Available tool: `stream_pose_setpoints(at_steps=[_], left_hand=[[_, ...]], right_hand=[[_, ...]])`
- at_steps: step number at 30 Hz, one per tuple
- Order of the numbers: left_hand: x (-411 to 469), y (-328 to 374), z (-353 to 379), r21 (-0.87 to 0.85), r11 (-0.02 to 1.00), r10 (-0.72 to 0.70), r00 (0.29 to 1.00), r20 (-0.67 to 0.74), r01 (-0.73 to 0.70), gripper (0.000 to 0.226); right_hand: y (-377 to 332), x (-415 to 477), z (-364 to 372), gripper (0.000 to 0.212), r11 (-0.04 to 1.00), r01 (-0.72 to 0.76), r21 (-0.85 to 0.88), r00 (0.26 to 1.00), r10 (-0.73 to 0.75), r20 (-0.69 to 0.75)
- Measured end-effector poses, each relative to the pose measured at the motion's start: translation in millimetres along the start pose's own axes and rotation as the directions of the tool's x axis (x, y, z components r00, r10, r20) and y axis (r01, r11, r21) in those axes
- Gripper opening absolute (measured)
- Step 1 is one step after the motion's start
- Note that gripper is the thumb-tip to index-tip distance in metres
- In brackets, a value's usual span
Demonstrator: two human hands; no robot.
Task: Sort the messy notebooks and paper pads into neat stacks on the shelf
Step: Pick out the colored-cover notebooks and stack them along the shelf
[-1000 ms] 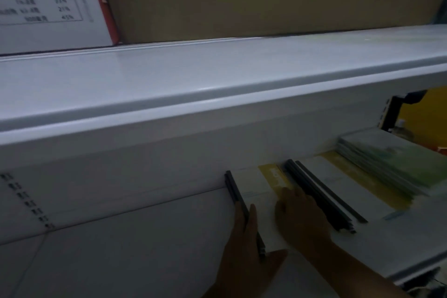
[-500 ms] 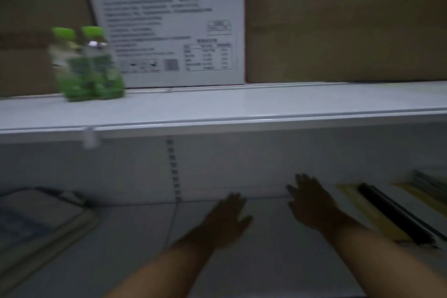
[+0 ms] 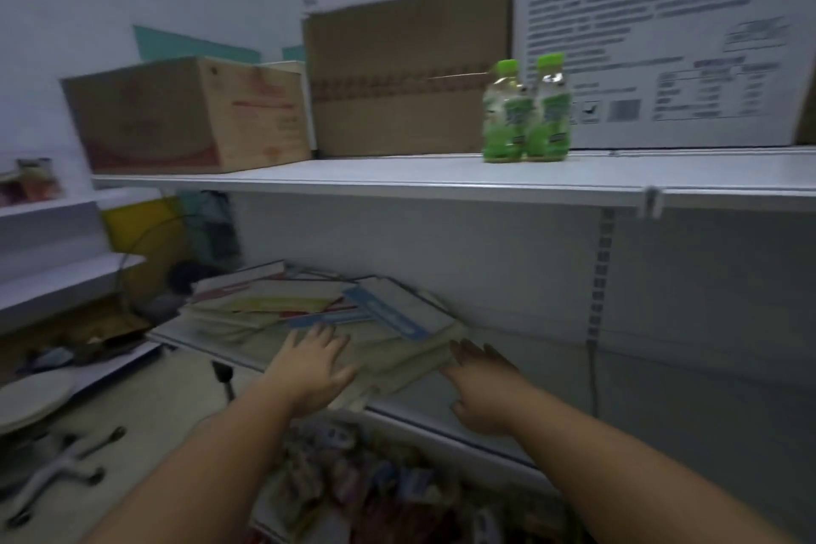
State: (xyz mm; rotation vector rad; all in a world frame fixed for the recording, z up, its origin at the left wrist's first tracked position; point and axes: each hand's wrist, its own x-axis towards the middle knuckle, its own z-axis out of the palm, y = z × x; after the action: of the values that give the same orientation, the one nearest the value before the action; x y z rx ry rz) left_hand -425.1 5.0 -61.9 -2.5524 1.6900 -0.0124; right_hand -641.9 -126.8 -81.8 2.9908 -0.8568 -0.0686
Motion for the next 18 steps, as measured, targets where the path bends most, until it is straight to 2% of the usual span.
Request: stream_pose_setpoints(at_steps=[3, 7, 11, 14, 18], left_hand=[[-15, -40, 3, -0.055, 0.997, -0.06, 0.997, -0.054, 0.057, 0.064], [-15, -74, 14, -0.12, 0.99, -0.08, 0.992, -0.095, 0.068, 0.061], [9, -91, 25, -0.116, 0.99, -0.084, 0.995, -0.055, 0.077, 0.061], [43, -98, 20, -0.133, 0.991, -0.033, 0.995, -0.09, 0.02, 0.059], [89, -100, -2, -0.19, 0.981, 0.026, 0.998, -0.056, -0.036, 0.054]], right_hand=[[-34, 29, -1, 0.053, 1.0, 0.024, 0.002, 1.0, -0.024, 0.02], [-49, 65, -7, 0.039, 1.0, 0.024, -0.001, 0.995, -0.024, -0.099], [-44, 110, -17, 0.055, 0.997, -0.036, 0.075, 0.994, 0.044, -0.104], [-41, 148, -12, 0.062, 0.99, -0.076, 0.116, 0.993, 0.086, -0.084], [-33, 175, -4, 0.057, 0.985, -0.089, 0.146, 0.996, 0.085, 0.037]])
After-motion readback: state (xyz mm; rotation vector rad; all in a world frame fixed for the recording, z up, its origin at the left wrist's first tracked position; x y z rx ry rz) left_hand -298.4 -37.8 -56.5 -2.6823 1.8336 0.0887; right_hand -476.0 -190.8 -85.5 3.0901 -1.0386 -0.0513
